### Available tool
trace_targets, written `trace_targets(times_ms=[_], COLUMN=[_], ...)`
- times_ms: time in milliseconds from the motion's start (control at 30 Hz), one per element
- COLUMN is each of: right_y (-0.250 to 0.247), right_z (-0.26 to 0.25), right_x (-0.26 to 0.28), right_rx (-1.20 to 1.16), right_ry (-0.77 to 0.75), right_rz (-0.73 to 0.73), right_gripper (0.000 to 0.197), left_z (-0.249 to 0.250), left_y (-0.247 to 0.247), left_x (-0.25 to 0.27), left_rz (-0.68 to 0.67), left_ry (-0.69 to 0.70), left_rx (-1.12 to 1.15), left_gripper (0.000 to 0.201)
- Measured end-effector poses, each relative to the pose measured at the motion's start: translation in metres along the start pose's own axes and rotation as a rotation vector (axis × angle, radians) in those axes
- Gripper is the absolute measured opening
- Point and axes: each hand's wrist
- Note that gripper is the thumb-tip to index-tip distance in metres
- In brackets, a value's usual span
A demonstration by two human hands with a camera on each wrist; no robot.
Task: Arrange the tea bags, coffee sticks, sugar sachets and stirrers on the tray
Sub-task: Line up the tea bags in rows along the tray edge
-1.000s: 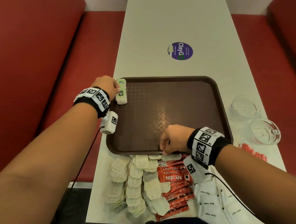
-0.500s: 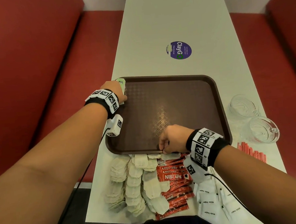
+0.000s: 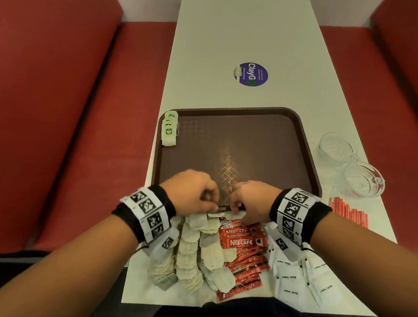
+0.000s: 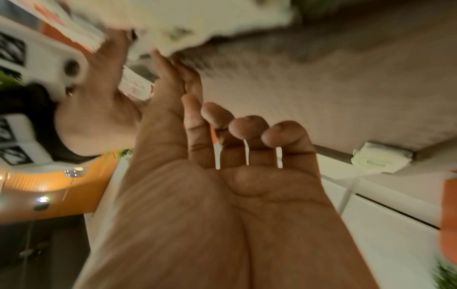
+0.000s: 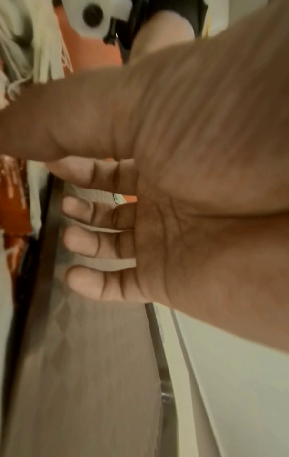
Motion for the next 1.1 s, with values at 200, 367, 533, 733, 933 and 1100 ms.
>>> trace_targets(times_ms=[200,367,533,733,933,1100], right_y=[0.002,-0.002,-0.004,-0.015,-0.018,-0.016], right_z=[0.01,0.01,0.01,0.004,-0.005,-0.006], right_x=[0.006,0.01,0.018,0.02,0.009,0.005], right_rx=[0.073,0.053,-0.227,-0.502,-0.603,-0.578], right_ry=[0.005,0.019,0.007,-0.049,0.041,0.005], right_rz=[0.035,0.064,0.171,0.325,0.374,0.337], right_gripper=[0.017,0.01,0.014,0.028,0.033,0.017], left_z=[0.007,0.005,0.0,-0.007,-0.002,-0.003], left_y=[0.035,0.036,0.026,0.018,0.023,0.021], left_x=[0.002,0.004,0.012,0.019,0.014,0.014], left_rz=[-0.029,0.045,0.174,0.297,0.069,0.159], left_ry=[0.001,-0.006,-0.01,-0.062,-0.007,0.018], left_rx=[-0.076,-0.071,-0.026,0.112,0.018,-0.01], left_gripper=[0.018,0.011,0.011,0.007,0.037,0.01])
Point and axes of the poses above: each hand's wrist, its own x-axis away from the middle knuckle, its own y-axis out of the palm, z = x × y, and after that the axes turned 13 degrees about y, right-handed
